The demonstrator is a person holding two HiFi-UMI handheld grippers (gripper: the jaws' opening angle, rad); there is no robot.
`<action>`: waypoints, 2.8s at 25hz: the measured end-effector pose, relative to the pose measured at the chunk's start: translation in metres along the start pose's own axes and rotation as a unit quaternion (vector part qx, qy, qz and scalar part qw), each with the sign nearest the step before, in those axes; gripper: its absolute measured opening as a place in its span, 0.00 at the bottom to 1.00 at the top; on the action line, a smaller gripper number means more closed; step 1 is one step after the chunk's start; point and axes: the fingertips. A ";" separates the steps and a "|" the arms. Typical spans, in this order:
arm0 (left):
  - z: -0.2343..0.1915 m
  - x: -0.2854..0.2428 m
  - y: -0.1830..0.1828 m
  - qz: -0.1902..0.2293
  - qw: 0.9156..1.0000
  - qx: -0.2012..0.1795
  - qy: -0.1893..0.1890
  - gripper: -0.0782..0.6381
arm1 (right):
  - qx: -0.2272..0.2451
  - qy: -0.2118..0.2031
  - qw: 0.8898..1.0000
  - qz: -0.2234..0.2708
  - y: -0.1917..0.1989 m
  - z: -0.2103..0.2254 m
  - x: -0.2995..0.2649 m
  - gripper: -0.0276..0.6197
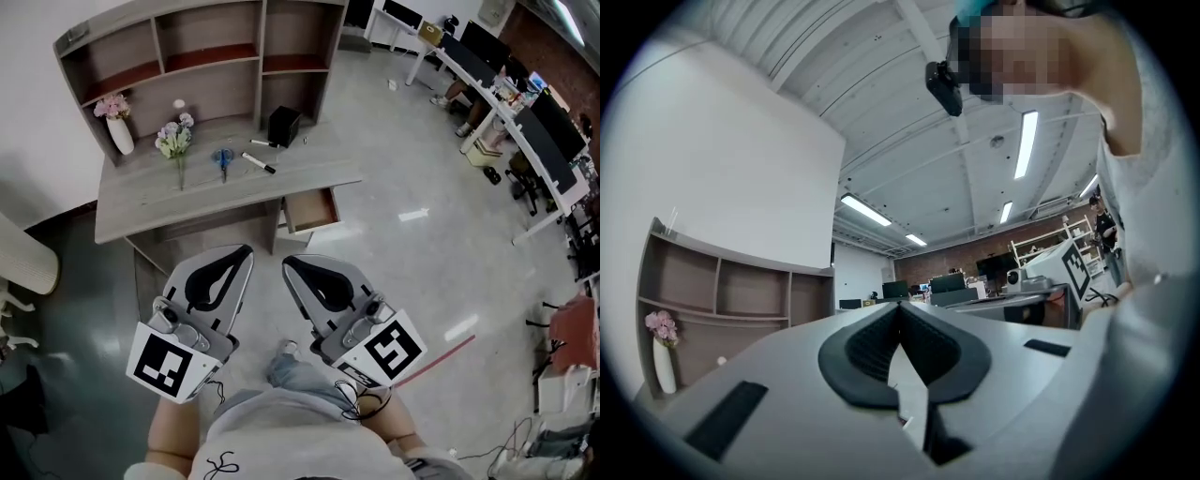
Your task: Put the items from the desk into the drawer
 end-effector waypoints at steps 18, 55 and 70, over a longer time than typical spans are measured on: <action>-0.099 -0.096 0.042 -0.016 1.000 0.006 -0.020 0.12 | -0.016 -0.009 1.000 -0.008 0.038 0.116 -0.087 0.05; -0.367 -0.178 0.094 -0.027 0.992 0.037 0.118 0.12 | 0.041 0.152 0.977 -0.146 0.144 0.264 -0.338 0.05; -0.406 -0.227 0.133 -0.062 0.993 0.049 0.085 0.12 | -0.010 0.049 0.920 -0.388 0.327 0.338 -0.352 0.12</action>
Point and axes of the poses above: the fingertips, and each gripper's own axes: x backward along the fingers, z to its right, y out of its underside, and after that the axes turned 2 degrees about x, right-handed
